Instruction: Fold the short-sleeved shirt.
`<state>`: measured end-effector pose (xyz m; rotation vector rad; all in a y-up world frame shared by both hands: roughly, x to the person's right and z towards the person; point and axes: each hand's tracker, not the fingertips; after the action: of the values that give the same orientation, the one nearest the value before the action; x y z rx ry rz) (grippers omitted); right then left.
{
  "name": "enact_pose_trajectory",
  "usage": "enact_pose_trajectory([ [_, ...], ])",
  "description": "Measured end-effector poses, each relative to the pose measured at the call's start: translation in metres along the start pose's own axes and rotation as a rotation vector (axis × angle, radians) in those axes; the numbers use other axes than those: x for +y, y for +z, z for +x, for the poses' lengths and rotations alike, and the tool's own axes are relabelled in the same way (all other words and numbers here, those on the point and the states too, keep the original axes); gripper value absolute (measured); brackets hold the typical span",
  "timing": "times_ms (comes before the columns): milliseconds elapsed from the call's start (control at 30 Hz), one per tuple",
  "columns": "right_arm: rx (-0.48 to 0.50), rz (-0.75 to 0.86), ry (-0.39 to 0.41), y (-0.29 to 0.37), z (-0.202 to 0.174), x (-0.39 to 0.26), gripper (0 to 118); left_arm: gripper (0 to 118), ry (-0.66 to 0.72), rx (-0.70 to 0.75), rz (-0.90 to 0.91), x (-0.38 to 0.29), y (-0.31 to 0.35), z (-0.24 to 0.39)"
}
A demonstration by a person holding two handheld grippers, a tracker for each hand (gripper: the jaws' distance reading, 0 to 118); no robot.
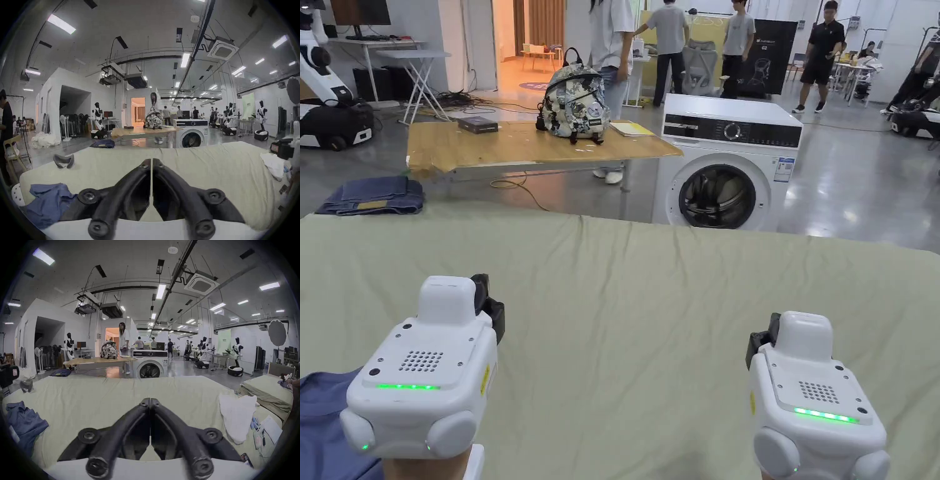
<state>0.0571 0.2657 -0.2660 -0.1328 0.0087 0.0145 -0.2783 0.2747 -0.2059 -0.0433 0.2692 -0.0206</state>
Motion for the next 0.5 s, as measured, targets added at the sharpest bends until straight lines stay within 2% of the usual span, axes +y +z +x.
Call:
enact_pose_trajectory([
  [233,0.025,-0.014,0.028,-0.001,-0.010,-0.002,0,0,0.055,0.011,-0.072,-0.001,0.009,-0.037],
  [500,0.063,-0.057,0.047,-0.007,-0.020,-0.010,0,0,0.098,0.042,-0.261,-0.003,0.015,-0.130],
])
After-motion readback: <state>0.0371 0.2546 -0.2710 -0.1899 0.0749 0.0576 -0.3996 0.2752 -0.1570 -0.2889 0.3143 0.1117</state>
